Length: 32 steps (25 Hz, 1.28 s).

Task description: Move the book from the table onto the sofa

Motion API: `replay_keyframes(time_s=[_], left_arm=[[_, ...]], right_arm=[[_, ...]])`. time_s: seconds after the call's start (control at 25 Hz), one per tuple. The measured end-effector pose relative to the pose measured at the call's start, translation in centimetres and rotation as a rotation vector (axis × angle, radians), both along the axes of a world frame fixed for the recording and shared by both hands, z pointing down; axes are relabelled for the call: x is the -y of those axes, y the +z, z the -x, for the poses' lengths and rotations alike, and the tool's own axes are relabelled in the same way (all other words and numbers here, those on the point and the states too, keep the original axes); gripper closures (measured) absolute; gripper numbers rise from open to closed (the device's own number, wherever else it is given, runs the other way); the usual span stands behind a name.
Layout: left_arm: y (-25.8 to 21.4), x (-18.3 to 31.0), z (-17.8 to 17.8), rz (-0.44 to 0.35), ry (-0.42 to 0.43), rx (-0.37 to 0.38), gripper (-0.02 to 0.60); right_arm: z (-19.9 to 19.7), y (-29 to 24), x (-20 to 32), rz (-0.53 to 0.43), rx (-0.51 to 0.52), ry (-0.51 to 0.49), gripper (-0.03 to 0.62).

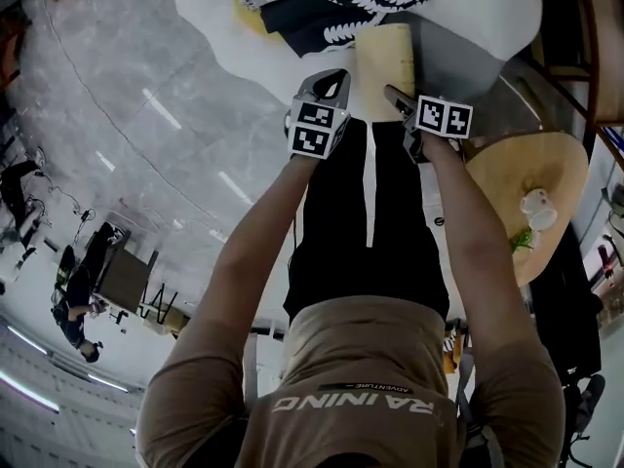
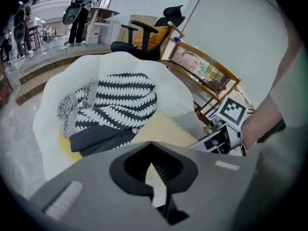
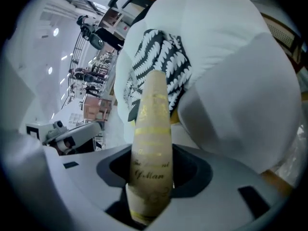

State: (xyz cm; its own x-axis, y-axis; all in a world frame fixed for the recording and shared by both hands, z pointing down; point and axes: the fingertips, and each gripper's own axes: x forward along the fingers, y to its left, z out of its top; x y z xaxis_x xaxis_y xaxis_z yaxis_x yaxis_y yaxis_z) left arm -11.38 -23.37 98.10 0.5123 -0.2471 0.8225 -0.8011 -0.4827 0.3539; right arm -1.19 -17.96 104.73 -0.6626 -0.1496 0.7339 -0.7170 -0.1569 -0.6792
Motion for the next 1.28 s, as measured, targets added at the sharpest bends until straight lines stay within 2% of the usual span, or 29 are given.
replay_keyframes(time_s=[0.2, 0.32, 0.4, 0.6, 0.88, 1.08, 1.28], left_arm=[[3.4, -0.1, 0.1, 0.055, -0.023, 0.014, 0.591], [5.1, 0.5, -0.2, 0.078, -0.061, 0.003, 0.591], [5.7, 0.8, -0.6, 0.092, -0.052, 0.002, 0.591], [6.3, 1.2, -0.3, 0.1, -0.022, 0.007, 0.591], [7.0, 0.1, 0.8, 0.135, -0.007, 0.033, 0.591], [7.2, -0.5, 0.4, 0.131, -0.001, 0.032, 0.591], [6.6, -1.3, -0.1, 0.136, -0.047, 0.03, 0.591]], right_arm=[[1.0, 1.1, 1.7, 0.023, 0.027, 0.059, 0.39], [0.2, 2.3, 2.8, 0.044, 0.021, 0.121, 0.39], [-0.6, 2.7, 3.3, 0.045, 0.0, 0.125, 0.39], [-1.7, 2.8, 3.3, 0.002, -0.116, -0.033, 0.371], [-3.8, 1.9, 3.2, -0.053, -0.227, -0.206, 0.364], [-6.9, 0.7, 3.1, -0.079, -0.396, -0.249, 0.358], [-8.2, -0.9, 1.9, -0.088, -0.405, -0.329, 0.358]])
